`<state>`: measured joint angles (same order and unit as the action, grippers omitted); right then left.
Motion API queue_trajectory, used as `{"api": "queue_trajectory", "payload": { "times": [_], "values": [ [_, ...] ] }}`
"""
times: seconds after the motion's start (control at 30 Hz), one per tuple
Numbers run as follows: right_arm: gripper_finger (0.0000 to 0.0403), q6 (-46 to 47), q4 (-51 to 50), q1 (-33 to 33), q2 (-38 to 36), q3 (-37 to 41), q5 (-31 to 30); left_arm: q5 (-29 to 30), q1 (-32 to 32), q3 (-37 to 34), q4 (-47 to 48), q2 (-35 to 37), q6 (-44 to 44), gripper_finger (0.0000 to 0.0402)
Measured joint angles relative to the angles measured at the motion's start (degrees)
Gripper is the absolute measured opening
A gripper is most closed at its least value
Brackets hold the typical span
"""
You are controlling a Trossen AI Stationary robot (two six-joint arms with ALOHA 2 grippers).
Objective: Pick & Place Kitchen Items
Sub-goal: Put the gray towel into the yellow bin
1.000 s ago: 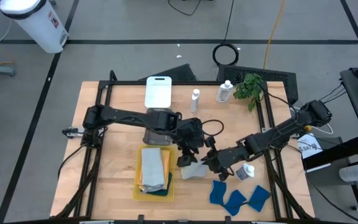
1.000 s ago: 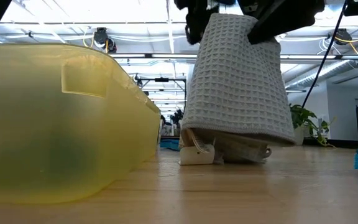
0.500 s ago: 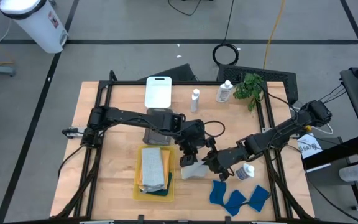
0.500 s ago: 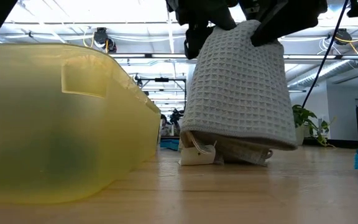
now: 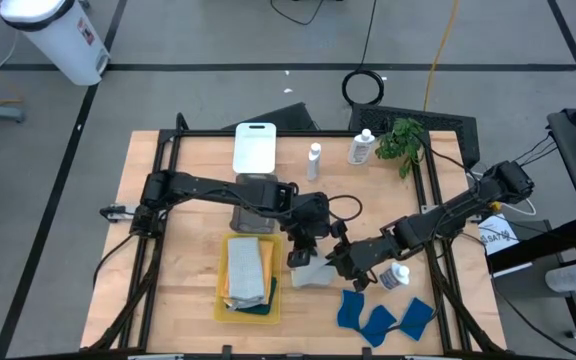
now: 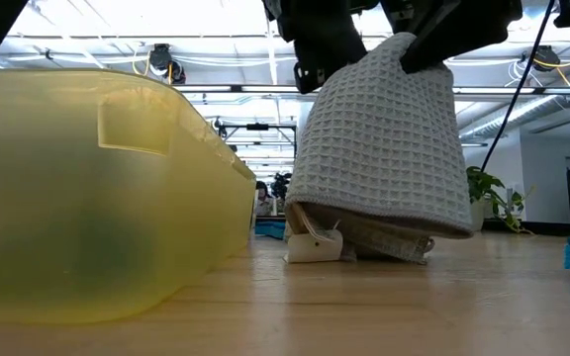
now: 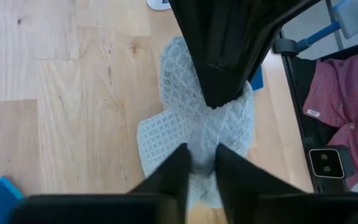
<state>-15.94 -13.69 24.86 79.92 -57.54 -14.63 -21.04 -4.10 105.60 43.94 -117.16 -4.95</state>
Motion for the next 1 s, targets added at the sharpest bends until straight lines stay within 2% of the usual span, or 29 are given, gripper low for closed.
{"api": "queue_trajectory", "payload": {
  "times": [0.1, 0.27, 0.47, 0.63, 0.77, 1.0],
  "values": [
    [0.0004, 0.5, 0.0, 0.0, 0.0, 0.0, -0.1, 0.1, 0.0, 0.0, -0.1, 0.0, 0.4, 0.0015],
    [0.0029, 5.6, 0.2, 0.0, 0.0, 0.0, -0.4, 4.4, -0.6, 0.0, 0.8, 1.0, 0.1, 0.0012],
    [0.0094, 9.2, 1.1, 0.1, -1.8, -0.2, -1.3, 10.0, -2.1, 0.0, 3.0, 6.3, 0.8, 0.0008],
    [0.0152, 9.2, 0.9, 0.8, -6.0, -0.1, -5.0, 16.5, -4.1, 0.0, 5.1, 10.6, 1.2, 0.0007],
    [0.0187, 9.1, 0.6, 1.2, -10.6, -0.1, -4.8, 20.6, -5.3, 0.0, 7.8, 13.1, -0.6, 0.0006],
    [0.0214, 10.8, -0.8, 1.7, -17.6, -0.1, -4.8, 27.2, -8.7, 0.0, 13.0, 17.4, -4.7, 0.0006]
  ]
}}
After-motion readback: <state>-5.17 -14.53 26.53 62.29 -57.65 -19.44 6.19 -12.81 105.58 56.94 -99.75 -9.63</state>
